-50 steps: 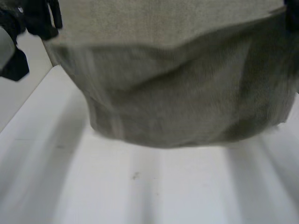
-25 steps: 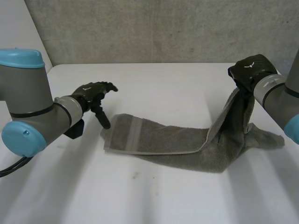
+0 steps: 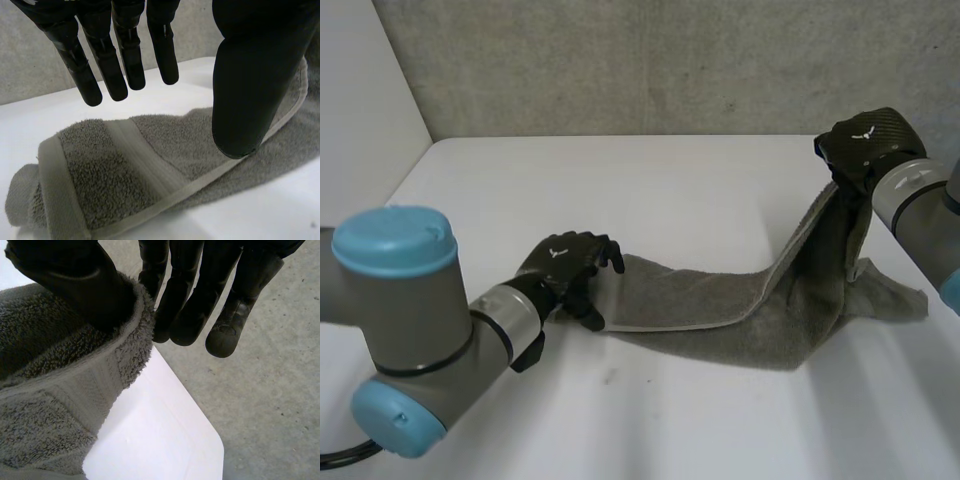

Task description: Fold the towel.

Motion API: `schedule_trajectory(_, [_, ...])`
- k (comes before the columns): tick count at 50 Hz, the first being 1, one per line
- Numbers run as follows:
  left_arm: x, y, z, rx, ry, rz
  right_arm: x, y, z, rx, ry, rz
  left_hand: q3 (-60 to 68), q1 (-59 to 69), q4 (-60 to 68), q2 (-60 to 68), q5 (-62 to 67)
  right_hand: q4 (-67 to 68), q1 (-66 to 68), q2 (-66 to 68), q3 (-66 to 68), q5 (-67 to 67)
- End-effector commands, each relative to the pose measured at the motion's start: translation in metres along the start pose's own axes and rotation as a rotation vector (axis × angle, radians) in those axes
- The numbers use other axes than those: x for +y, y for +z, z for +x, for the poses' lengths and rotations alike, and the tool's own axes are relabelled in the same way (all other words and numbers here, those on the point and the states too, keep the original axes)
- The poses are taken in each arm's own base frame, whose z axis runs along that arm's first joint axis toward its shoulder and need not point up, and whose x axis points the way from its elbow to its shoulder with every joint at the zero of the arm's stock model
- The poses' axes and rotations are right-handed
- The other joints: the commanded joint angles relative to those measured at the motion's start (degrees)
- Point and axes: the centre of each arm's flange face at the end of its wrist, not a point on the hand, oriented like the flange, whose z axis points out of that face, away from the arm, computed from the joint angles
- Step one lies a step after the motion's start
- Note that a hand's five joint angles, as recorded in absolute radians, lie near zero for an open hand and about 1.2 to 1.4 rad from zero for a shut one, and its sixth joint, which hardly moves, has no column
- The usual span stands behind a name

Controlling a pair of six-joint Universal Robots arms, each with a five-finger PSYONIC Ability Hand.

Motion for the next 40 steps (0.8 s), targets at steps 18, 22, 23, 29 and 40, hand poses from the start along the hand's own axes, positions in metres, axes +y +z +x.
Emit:
schedule_trajectory(18, [0.043,0.026,-0.009,-0.01,0.164,-0.009,0.01,0.006,-0.008,-0.009,-0.007,-0.008,4.0,4.0,4.0,4.0,4.1,3.0,2.7,3.7,3.4,2.7])
schedule_trajectory(22, [0.046,0.034,-0.011,-0.01,0.191,-0.014,0.01,0.007,-0.009,-0.01,-0.009,-0.009,4.0,4.0,4.0,4.0,4.1,3.0,2.7,3.7,3.4,2.7])
schedule_trajectory(23, [0.047,0.037,-0.012,-0.013,0.204,-0.014,0.012,0.007,-0.01,-0.013,-0.009,-0.013,4.0,4.0,4.0,4.0,4.1,3.0,2.7,3.7,3.4,2.7])
schedule_trajectory(29, [0.049,0.048,-0.015,-0.017,0.232,-0.013,0.013,0.009,-0.011,-0.016,-0.01,-0.017,4.8,4.8,4.8,4.8,4.9,3.0,2.7,3.7,3.4,2.7])
schedule_trajectory(40, [0.039,0.06,-0.02,-0.051,0.236,0.022,0.014,0.011,-0.011,-0.011,-0.01,-0.013,26.5,26.5,26.5,26.5,26.6,3.0,2.7,3.7,3.4,2.7])
